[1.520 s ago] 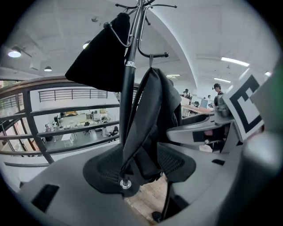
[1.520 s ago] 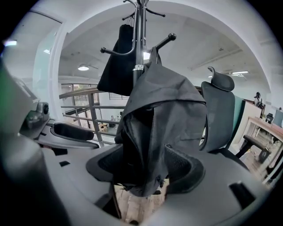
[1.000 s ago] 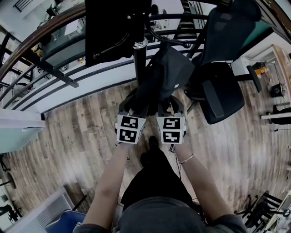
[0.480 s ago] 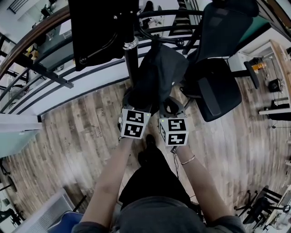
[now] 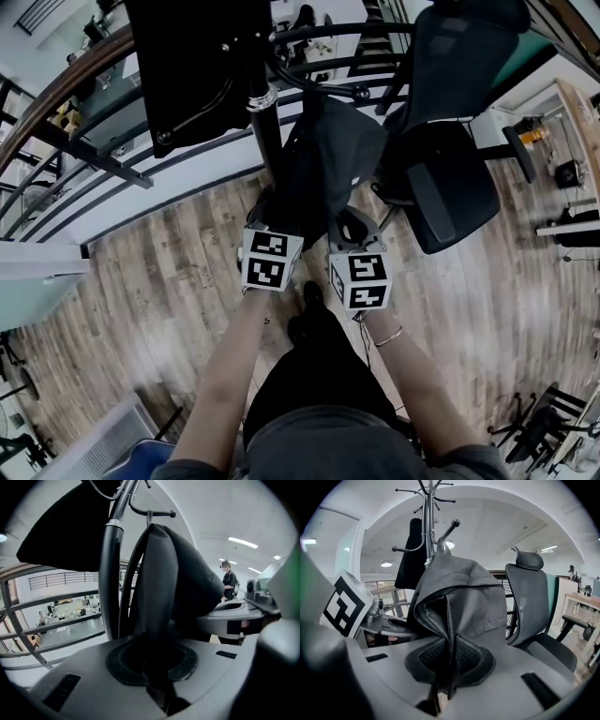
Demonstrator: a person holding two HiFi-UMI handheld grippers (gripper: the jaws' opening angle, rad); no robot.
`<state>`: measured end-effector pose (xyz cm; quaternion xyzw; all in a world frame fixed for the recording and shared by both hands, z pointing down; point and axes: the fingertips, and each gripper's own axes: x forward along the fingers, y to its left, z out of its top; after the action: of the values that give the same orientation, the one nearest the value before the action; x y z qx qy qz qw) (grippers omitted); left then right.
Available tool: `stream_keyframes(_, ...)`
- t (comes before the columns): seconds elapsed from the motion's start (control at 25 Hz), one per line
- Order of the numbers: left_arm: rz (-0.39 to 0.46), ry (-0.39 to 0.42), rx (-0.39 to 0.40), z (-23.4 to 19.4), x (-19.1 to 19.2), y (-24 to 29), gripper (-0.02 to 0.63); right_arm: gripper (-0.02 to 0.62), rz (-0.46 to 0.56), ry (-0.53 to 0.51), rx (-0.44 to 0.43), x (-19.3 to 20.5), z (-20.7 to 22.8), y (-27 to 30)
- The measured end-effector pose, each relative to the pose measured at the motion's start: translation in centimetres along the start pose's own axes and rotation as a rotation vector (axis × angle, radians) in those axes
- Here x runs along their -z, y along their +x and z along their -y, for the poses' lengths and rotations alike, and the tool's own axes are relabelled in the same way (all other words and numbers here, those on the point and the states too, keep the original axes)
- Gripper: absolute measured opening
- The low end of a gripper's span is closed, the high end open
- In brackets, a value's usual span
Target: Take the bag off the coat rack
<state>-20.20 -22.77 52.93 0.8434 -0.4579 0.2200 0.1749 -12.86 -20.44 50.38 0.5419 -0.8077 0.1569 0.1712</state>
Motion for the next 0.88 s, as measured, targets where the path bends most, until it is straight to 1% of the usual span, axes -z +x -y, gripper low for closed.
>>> stream_keyframes(0.16,0.018,-0.04,0.029,0.2,-0.1,-1.0,0.057,0.031,0.01,0.0,-0.014,-0.3,-0.4,-0.5)
stream_keyframes(0.32,0.037,-0.069,0.013,0.5,-0.3,-2.0,0.054,0.031,0.028,-0.009,-0.019,-0.6,-0.9,-1.2)
stream_keyframes(0.88,0.096,-0.11,0.01,2.6,-1.1,-5.2,0.051,0.031,0.084,-0.074,-0.004,-1.9,-2.1,-5.0)
